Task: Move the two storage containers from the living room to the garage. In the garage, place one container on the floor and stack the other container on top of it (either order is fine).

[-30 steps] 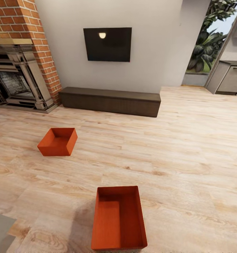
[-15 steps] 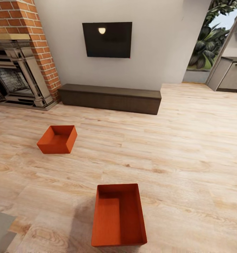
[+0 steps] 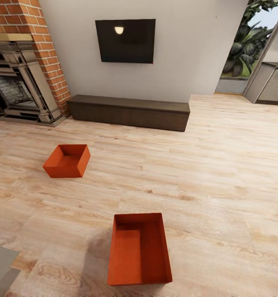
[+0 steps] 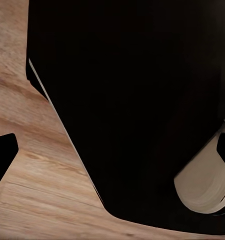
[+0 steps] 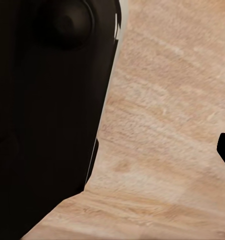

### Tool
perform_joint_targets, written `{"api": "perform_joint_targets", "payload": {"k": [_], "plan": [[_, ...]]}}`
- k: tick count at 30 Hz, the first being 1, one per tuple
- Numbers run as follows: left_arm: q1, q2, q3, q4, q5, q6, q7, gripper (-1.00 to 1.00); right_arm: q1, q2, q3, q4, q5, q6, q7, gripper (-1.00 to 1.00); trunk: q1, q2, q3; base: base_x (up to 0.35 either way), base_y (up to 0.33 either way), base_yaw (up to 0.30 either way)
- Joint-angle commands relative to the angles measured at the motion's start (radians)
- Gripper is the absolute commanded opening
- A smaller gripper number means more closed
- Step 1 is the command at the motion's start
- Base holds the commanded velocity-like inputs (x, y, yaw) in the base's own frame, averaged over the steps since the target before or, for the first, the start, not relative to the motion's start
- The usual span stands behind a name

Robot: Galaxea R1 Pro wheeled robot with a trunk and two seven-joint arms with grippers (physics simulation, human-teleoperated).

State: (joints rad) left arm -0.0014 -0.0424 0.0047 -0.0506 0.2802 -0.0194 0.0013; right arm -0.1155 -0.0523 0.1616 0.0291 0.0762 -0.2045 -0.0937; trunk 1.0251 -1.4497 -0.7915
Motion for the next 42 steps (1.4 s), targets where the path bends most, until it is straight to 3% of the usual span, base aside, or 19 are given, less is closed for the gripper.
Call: {"api": "perform_joint_targets", "payload": {"k": [1, 42], "plan": [[0.000, 0.000, 0.000, 0.000, 0.004, -0.002, 0.000, 1.00, -0.001, 0.000, 0.004, 0.003, 0.008, -0.004, -0.006, 1.00, 0.000, 0.000, -0.002, 0.000, 0.000, 0.000], [0.000, -0.001, 0.000, 0.000, 0.005, -0.002, 0.000, 1.00, -0.001, -0.001, 0.004, 0.003, 0.010, -0.006, -0.008, 1.00, 0.000, 0.000, -0.068, 0.000, 0.000, 0.000]]}}
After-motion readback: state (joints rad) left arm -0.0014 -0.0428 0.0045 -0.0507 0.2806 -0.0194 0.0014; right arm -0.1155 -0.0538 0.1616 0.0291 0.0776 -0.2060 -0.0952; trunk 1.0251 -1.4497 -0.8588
